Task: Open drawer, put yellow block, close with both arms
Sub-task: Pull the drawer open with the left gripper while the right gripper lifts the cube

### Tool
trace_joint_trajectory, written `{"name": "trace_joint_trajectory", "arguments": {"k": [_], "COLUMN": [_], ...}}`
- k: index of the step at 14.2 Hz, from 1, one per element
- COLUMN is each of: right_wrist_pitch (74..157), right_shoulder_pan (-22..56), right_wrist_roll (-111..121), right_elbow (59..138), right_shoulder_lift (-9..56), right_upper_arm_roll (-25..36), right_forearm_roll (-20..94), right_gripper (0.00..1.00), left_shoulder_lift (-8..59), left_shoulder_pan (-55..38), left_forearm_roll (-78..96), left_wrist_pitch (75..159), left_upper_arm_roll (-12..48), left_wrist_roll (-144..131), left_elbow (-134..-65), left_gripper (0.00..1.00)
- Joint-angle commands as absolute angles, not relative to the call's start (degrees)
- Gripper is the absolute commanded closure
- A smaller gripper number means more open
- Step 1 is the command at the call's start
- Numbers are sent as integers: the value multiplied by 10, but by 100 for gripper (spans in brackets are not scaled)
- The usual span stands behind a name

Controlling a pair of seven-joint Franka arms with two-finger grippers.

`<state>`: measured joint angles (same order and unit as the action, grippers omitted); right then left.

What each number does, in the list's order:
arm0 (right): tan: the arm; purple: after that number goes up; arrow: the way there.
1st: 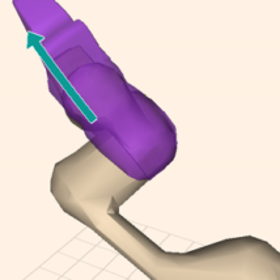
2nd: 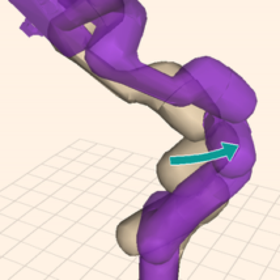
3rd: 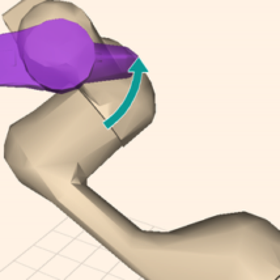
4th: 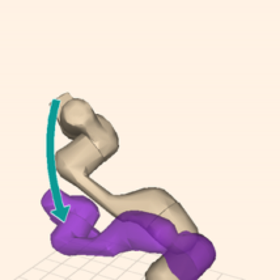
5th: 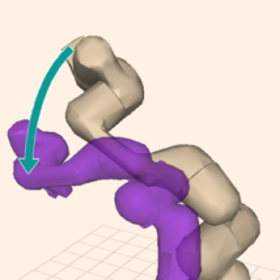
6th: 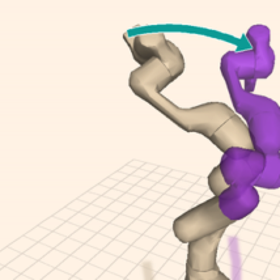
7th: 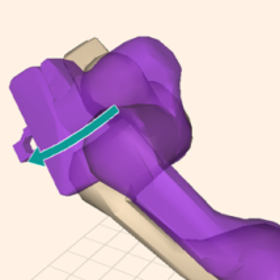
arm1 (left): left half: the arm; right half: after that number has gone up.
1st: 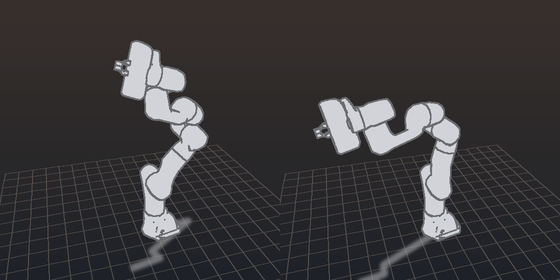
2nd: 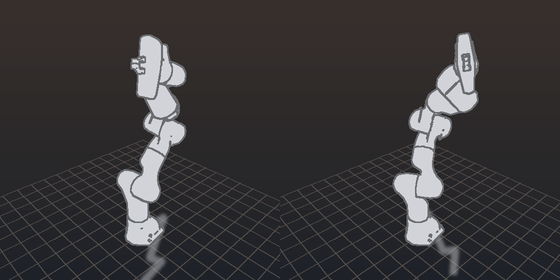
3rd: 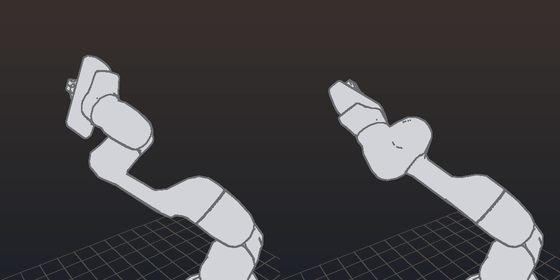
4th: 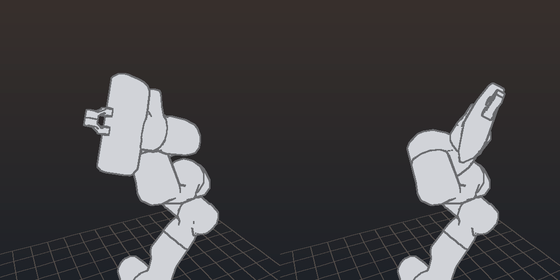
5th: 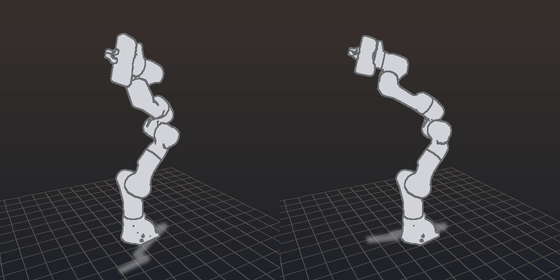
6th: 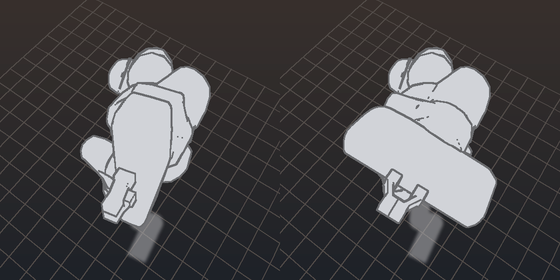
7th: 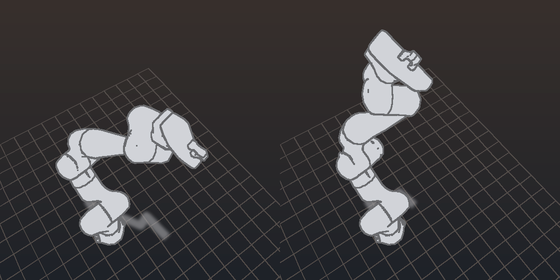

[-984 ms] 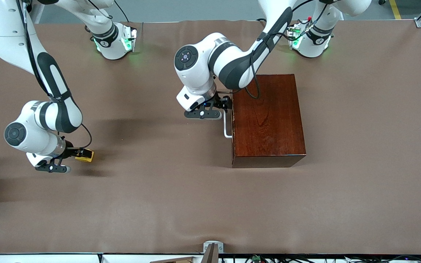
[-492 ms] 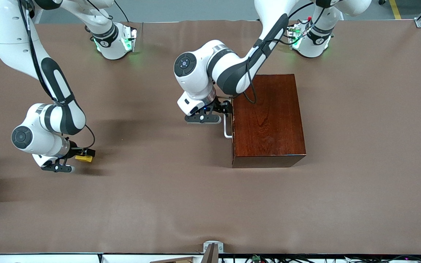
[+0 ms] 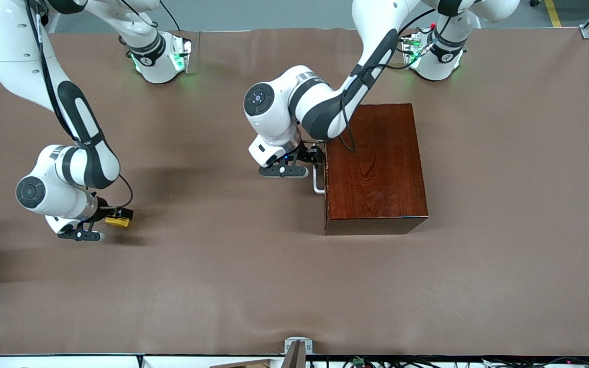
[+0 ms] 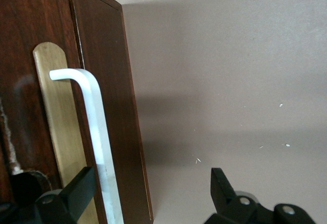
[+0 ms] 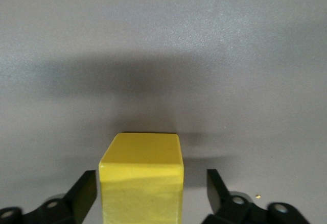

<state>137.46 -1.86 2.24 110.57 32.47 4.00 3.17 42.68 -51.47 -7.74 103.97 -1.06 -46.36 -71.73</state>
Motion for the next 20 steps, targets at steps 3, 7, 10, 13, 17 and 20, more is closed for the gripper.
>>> {"name": "trace_joint_trajectory", "arguments": {"k": [3,7,10,13,17,20], "right_wrist_pitch": [1372,1343,1342,1329,1255,1205], "right_shoulder_pan": [-23,-23,-21,-23,-22,-21], "right_wrist_roll": [11,12,25,56,82,118], "right_elbow": [1103,1100,1091,1074,1028,999], "right_shoulder_lift": [324,323,316,304,290,278], "right_upper_arm_roll": [36,36,37,37,38,38], "right_forearm_roll": [25,25,25,25,25,25], "right_gripper": [59,100,100,100,100,100], "left_shoulder_lift": [438,452,454,447,449,454], "left_shoulder_pan": [-519,-520,-520,-520,-528,-529], "left_forearm_roll": [-98,-98,-98,-96,-95,-92], "left_wrist_pitch": [1041,1057,1065,1081,1120,1150], "left_upper_arm_roll": [-14,-14,-14,-12,-8,-6], "left_wrist_roll": [-487,-504,-505,-512,-538,-539], "left_elbow": [-704,-703,-701,-699,-699,-700], "left_gripper": [0,0,0,0,0,0]}}
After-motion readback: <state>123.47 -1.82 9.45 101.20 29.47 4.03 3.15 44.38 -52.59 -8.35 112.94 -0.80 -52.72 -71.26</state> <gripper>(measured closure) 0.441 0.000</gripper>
